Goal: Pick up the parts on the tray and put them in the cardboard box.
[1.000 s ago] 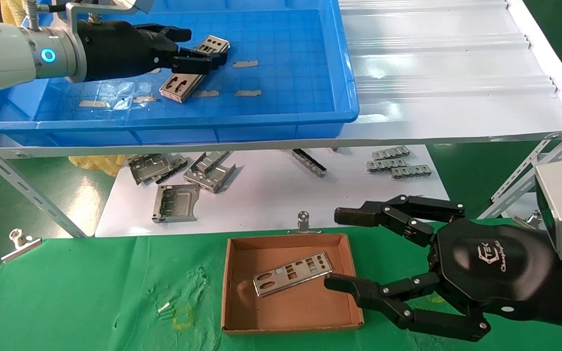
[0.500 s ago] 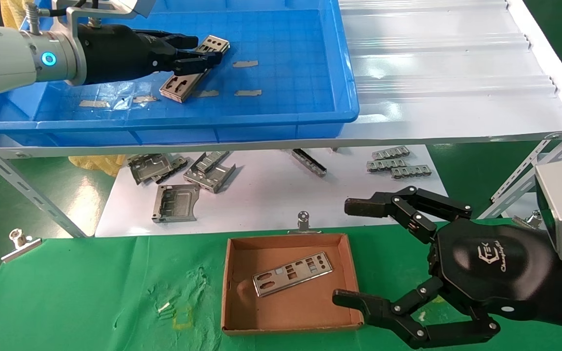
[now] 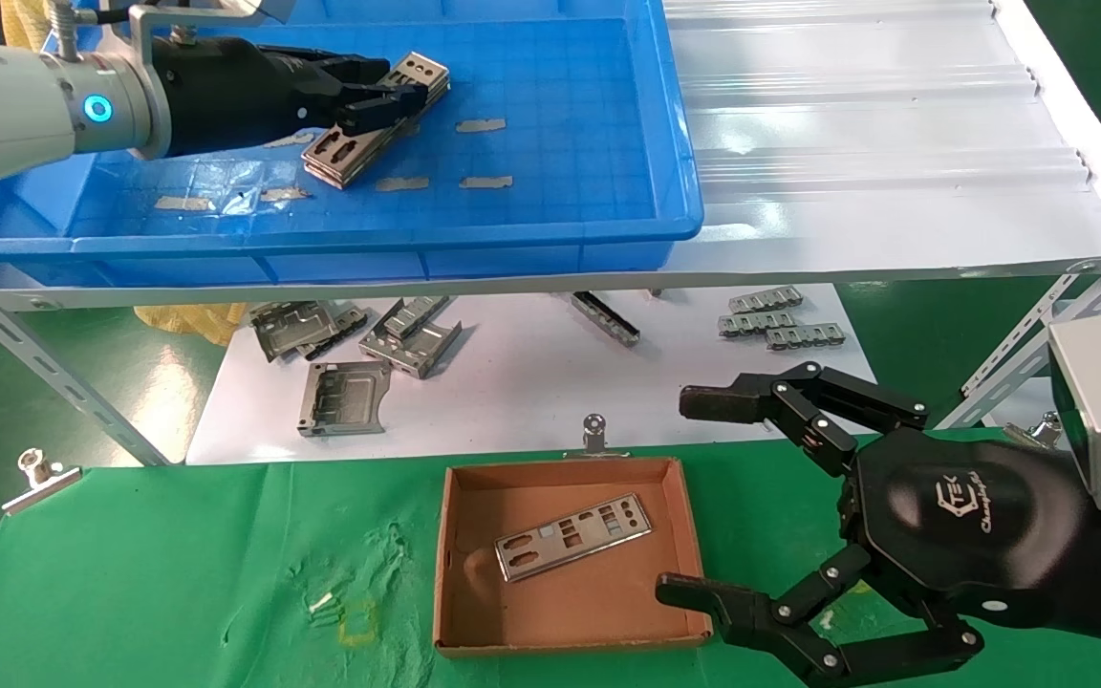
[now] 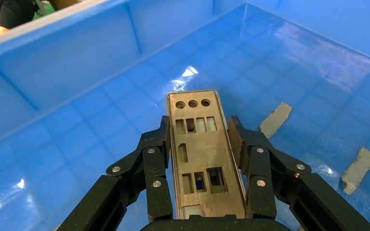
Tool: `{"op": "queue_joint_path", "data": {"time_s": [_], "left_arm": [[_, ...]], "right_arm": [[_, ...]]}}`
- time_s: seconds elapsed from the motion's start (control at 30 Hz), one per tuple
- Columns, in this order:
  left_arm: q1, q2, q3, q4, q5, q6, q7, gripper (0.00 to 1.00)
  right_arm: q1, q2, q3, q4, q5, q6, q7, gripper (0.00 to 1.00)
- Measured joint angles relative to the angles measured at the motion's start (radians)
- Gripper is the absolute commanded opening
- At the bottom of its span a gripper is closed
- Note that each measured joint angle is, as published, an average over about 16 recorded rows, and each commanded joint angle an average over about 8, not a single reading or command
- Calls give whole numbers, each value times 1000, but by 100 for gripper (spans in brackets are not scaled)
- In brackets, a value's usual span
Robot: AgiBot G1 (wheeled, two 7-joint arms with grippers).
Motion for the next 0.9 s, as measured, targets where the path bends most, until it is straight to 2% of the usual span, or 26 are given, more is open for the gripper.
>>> {"op": "queue_joint_path", "data": {"time_s": [0.9], "left_arm": [[-47, -55, -17, -11, -25, 153, 27, 0]], "right_arm": [[0, 0, 0, 0, 0, 0, 0, 100]]}}
